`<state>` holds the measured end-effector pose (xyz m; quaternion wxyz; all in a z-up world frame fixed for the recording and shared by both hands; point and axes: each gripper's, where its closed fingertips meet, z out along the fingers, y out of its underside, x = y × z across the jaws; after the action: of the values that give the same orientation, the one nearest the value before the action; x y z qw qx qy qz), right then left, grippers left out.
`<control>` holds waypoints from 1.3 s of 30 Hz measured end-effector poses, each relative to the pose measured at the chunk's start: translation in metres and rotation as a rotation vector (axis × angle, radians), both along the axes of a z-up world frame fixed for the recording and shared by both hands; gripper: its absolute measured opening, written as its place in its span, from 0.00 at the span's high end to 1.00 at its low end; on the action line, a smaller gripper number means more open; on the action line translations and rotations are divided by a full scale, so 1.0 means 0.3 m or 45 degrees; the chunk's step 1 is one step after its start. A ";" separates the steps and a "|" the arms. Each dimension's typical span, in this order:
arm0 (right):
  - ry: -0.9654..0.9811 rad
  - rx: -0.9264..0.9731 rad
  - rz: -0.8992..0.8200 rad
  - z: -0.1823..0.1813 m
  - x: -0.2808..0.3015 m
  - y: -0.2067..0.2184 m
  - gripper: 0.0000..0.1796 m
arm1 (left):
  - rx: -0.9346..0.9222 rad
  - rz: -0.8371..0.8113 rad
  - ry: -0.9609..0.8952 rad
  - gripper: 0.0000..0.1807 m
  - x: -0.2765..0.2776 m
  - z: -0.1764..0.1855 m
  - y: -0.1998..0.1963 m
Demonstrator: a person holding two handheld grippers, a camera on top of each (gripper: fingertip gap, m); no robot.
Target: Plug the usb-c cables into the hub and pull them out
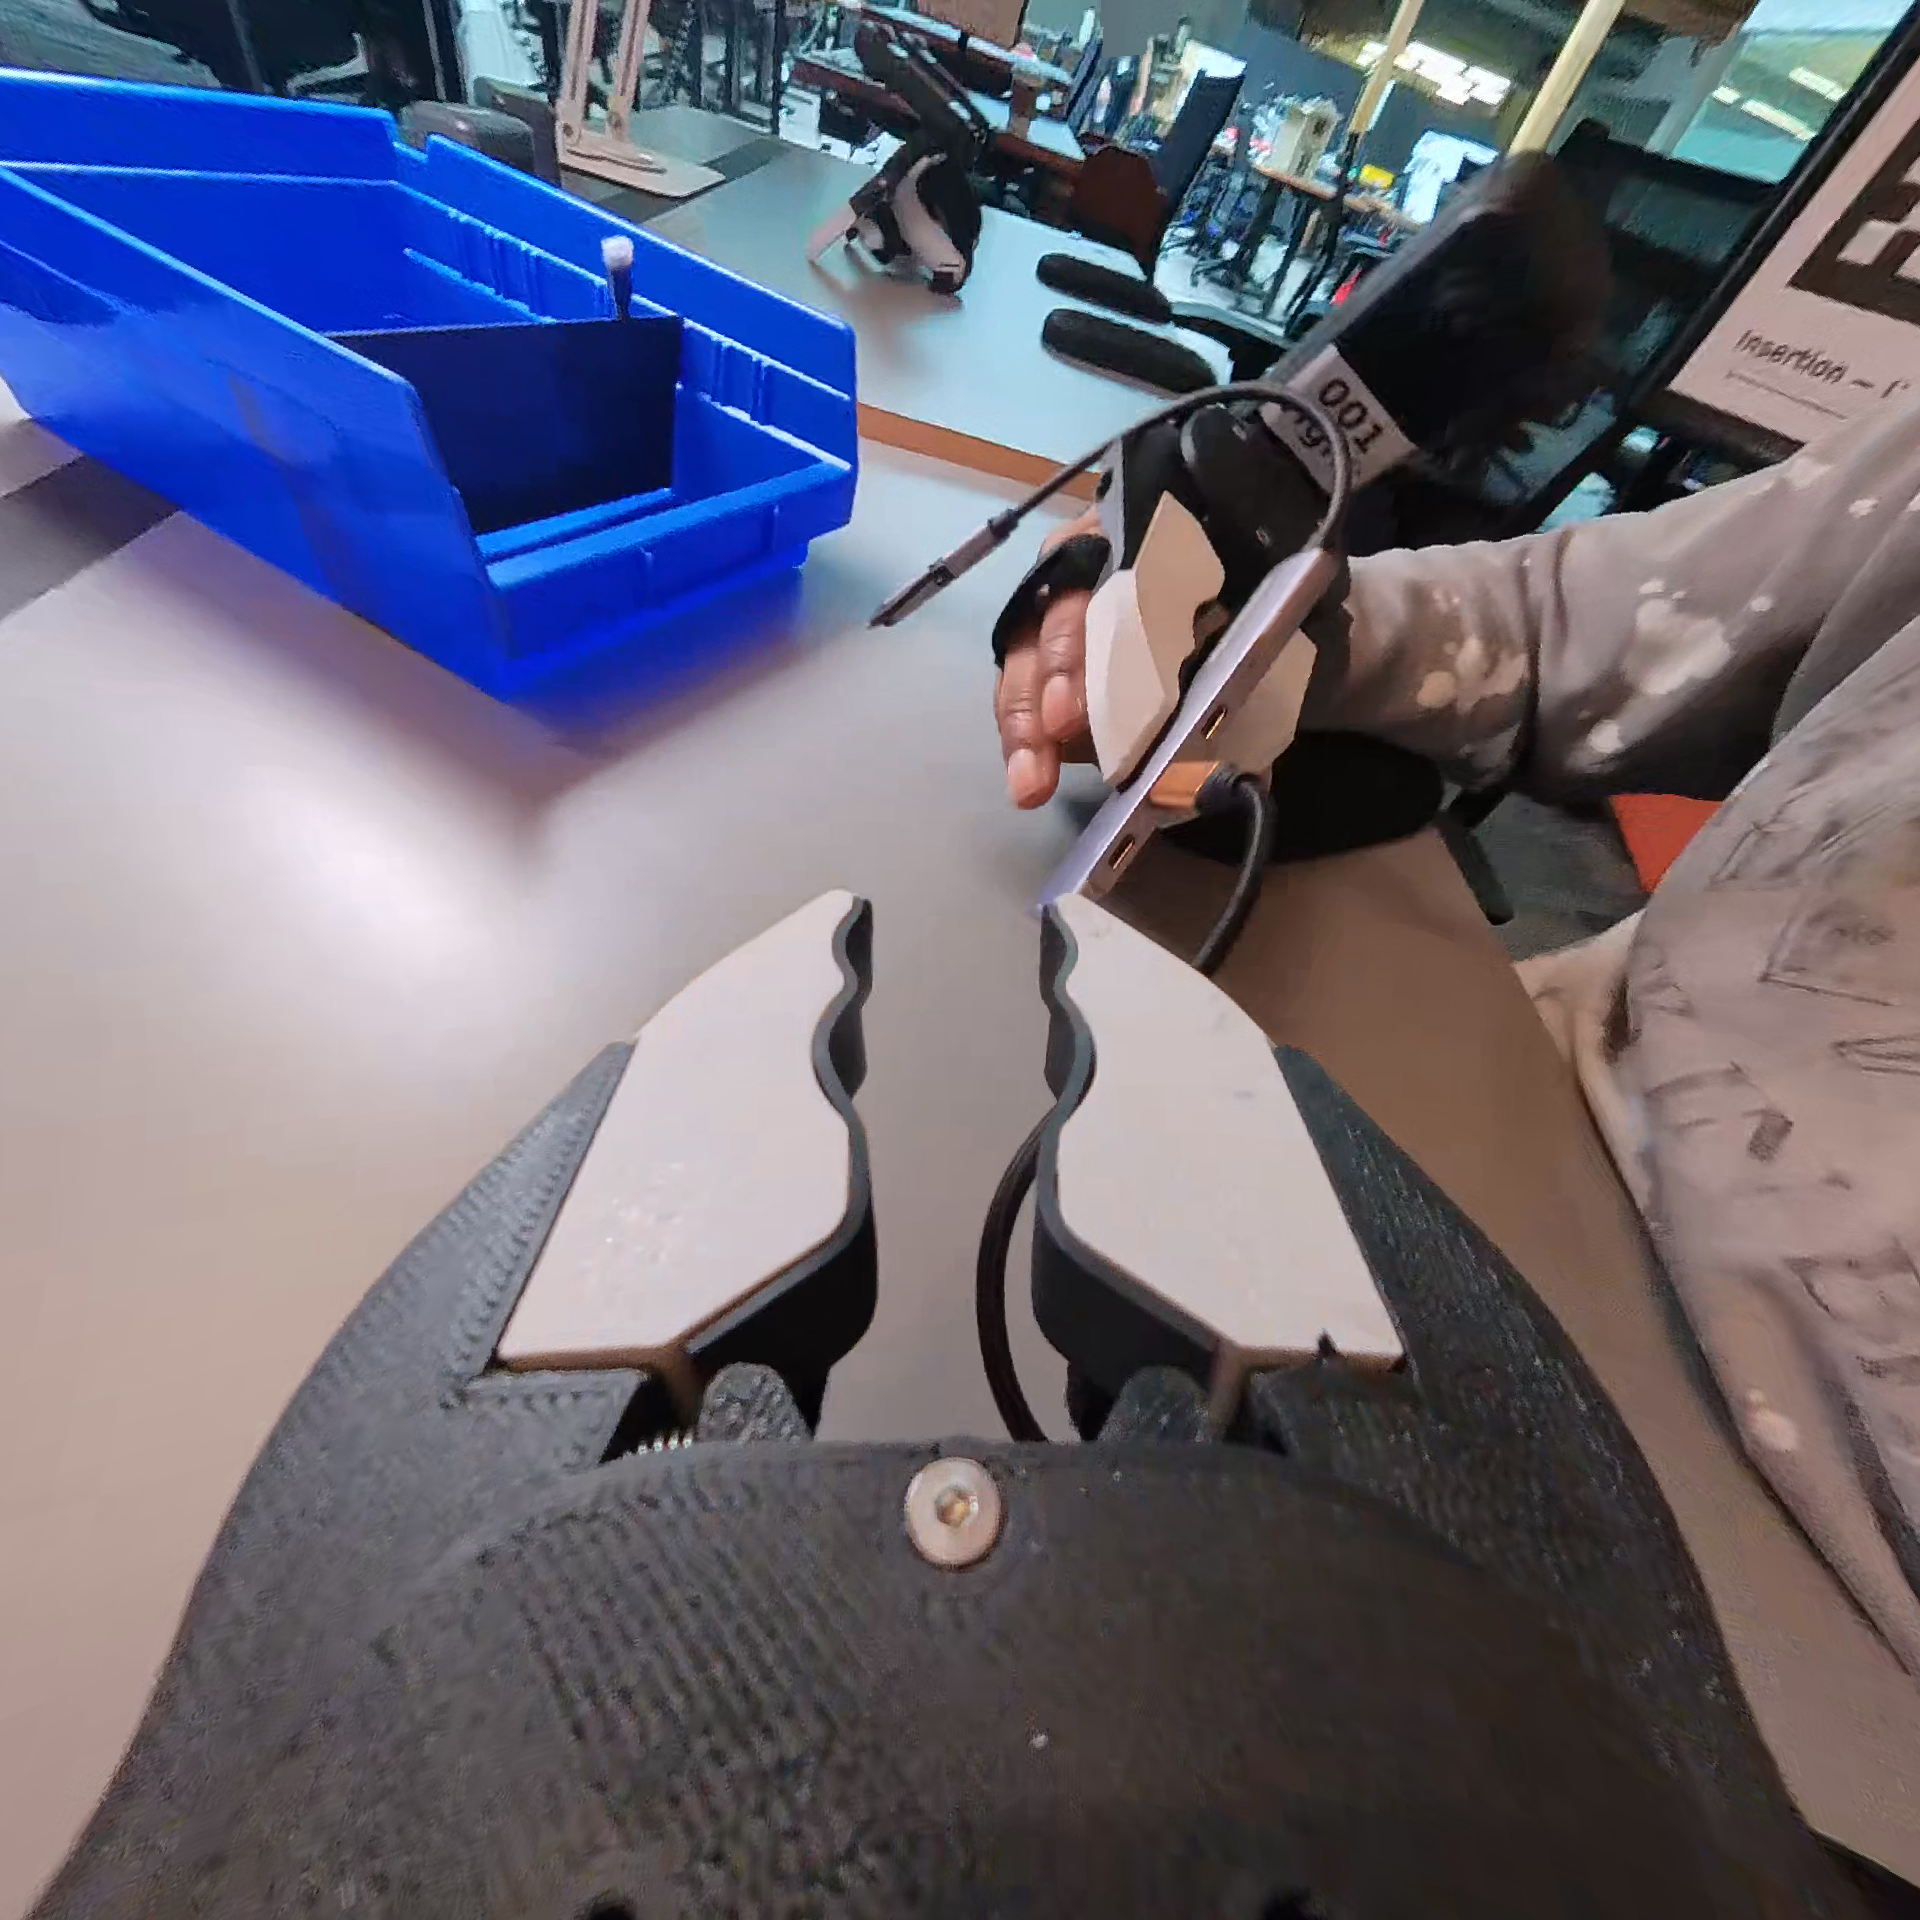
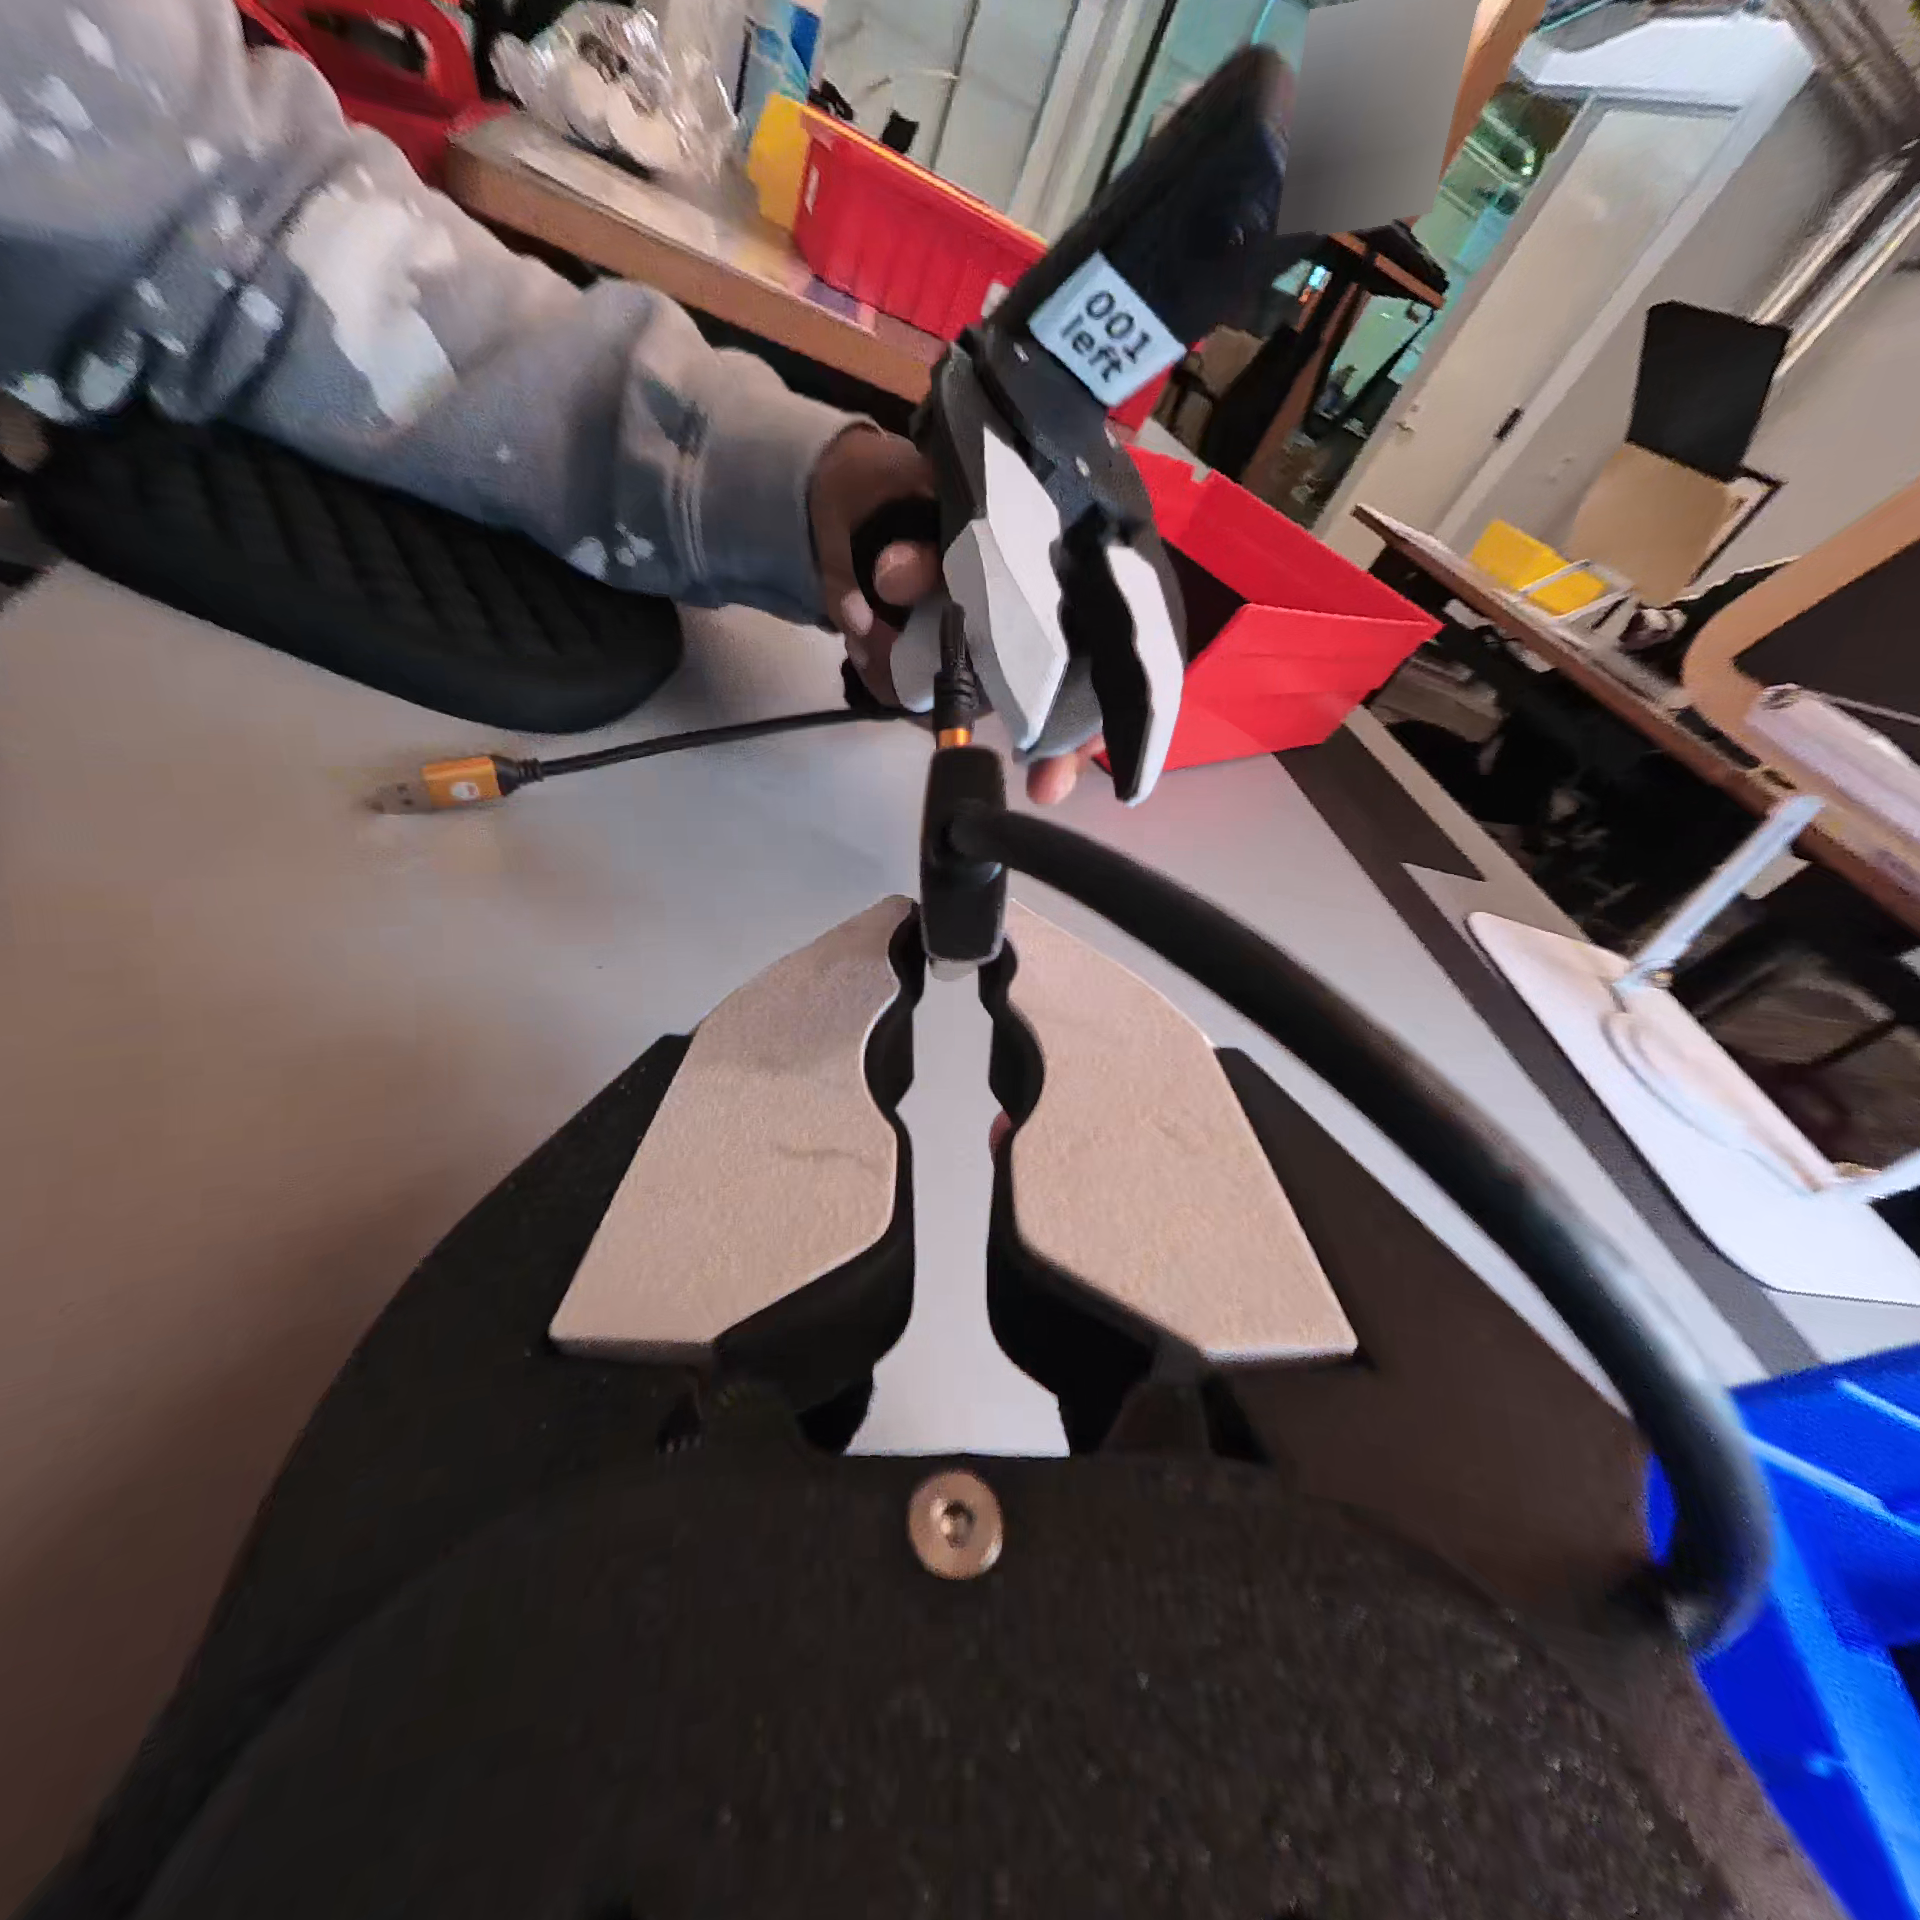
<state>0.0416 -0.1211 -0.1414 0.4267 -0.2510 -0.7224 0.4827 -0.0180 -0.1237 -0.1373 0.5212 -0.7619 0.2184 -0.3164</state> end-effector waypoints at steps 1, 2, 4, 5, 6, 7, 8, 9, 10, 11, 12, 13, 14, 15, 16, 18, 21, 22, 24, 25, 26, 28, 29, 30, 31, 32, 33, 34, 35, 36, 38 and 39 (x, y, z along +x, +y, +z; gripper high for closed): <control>-0.017 -0.032 0.019 0.001 0.004 -0.005 0.95 | -0.013 -0.028 -0.043 0.83 0.011 -0.003 -0.004; -0.032 -0.068 0.034 0.004 0.008 -0.010 0.95 | -0.029 -0.058 -0.081 0.83 0.023 -0.002 -0.009; -0.058 -0.129 0.054 0.010 0.012 -0.013 0.95 | -0.025 -0.078 -0.095 0.83 0.036 0.000 -0.013; -0.075 -0.165 0.059 0.014 0.013 -0.013 0.95 | -0.013 -0.090 -0.087 0.83 0.044 0.001 -0.017; -0.097 -0.215 0.068 0.021 0.014 -0.014 0.95 | -0.003 -0.109 -0.078 0.83 0.057 0.001 -0.024; -0.119 -0.273 0.079 0.029 0.015 -0.015 0.94 | 0.004 -0.137 -0.073 0.82 0.073 0.002 -0.034; -0.141 -0.328 0.086 0.037 0.015 -0.014 0.94 | 0.006 -0.169 -0.075 0.82 0.092 0.004 -0.044; -0.150 -0.371 0.090 0.045 0.014 -0.012 0.94 | 0.007 -0.198 -0.080 0.81 0.110 0.008 -0.053; -0.141 -0.405 0.090 0.055 0.013 -0.011 0.93 | 0.012 -0.219 -0.083 0.81 0.128 0.014 -0.059; -0.129 -0.437 0.091 0.066 0.011 -0.010 0.93 | 0.019 -0.228 -0.074 0.80 0.145 0.018 -0.062; -0.115 -0.478 0.099 0.079 0.012 -0.013 0.93 | 0.025 -0.230 -0.048 0.80 0.160 0.017 -0.063; -0.110 -0.515 0.112 0.090 0.012 -0.018 0.93 | 0.035 -0.238 -0.018 0.80 0.177 0.017 -0.065; -0.105 -0.543 0.125 0.098 0.012 -0.024 0.93 | 0.053 -0.239 0.005 0.81 0.191 0.021 -0.066; -0.097 -0.568 0.139 0.106 0.012 -0.031 0.94 | 0.079 -0.223 0.025 0.81 0.200 0.028 -0.062; -0.088 -0.596 0.153 0.115 0.013 -0.037 0.94 | 0.107 -0.204 0.039 0.82 0.206 0.038 -0.057; -0.073 -0.651 0.181 0.131 0.017 -0.045 0.94 | 0.154 -0.173 0.051 0.87 0.211 0.060 -0.053; -0.059 -0.708 0.191 0.147 0.018 -0.035 0.94 | 0.185 -0.163 0.068 0.91 0.208 0.073 -0.058; -0.058 -0.736 0.188 0.152 0.017 -0.026 0.94 | 0.197 -0.151 0.068 0.92 0.201 0.074 -0.056; -0.054 -0.771 0.173 0.157 0.013 -0.011 0.94 | 0.212 -0.120 0.051 0.93 0.187 0.081 -0.050; -0.045 -0.780 0.163 0.160 0.012 -0.005 0.94 | 0.220 -0.103 0.047 0.94 0.181 0.086 -0.045; -0.035 -0.800 0.162 0.167 0.012 0.000 0.94 | 0.233 -0.089 0.044 0.94 0.179 0.091 -0.040; -0.009 -0.857 0.171 0.187 0.017 0.011 0.94 | 0.262 -0.070 0.018 0.94 0.173 0.107 -0.035; 0.006 -0.888 0.173 0.199 0.019 0.019 0.94 | 0.269 -0.059 -0.004 0.93 0.167 0.116 -0.032; 0.022 -0.915 0.178 0.210 0.022 0.026 0.94 | 0.274 -0.036 -0.020 0.93 0.157 0.124 -0.026; 0.037 -0.943 0.186 0.221 0.026 0.032 0.94 | 0.288 -0.011 -0.026 0.94 0.146 0.133 -0.021; 0.052 -0.969 0.188 0.232 0.029 0.038 0.94 | 0.308 0.006 -0.032 0.94 0.139 0.144 -0.019; 0.064 -0.983 0.180 0.238 0.029 0.044 0.94 | 0.324 0.017 -0.037 0.94 0.136 0.154 -0.019; 0.068 -0.968 0.165 0.235 0.026 0.045 0.94 | 0.338 0.025 -0.032 0.93 0.138 0.163 -0.019; 0.070 -0.941 0.161 0.230 0.024 0.036 0.94 | 0.354 0.029 -0.010 0.93 0.147 0.167 -0.020; 0.073 -0.939 0.162 0.229 0.024 0.029 0.94 | 0.369 0.025 0.025 0.93 0.160 0.167 -0.020; 0.074 -0.970 0.173 0.234 0.022 0.024 0.94 | 0.397 0.042 0.070 0.93 0.178 0.171 -0.017; 0.070 -0.955 0.175 0.229 0.019 0.016 0.94 | 0.398 0.051 0.094 0.92 0.184 0.168 -0.013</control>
<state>0.0474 -0.1164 -0.0726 0.2912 -0.3276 -0.4991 0.7475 0.0373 -0.1275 -0.0868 0.6314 -0.6868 0.2686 -0.2398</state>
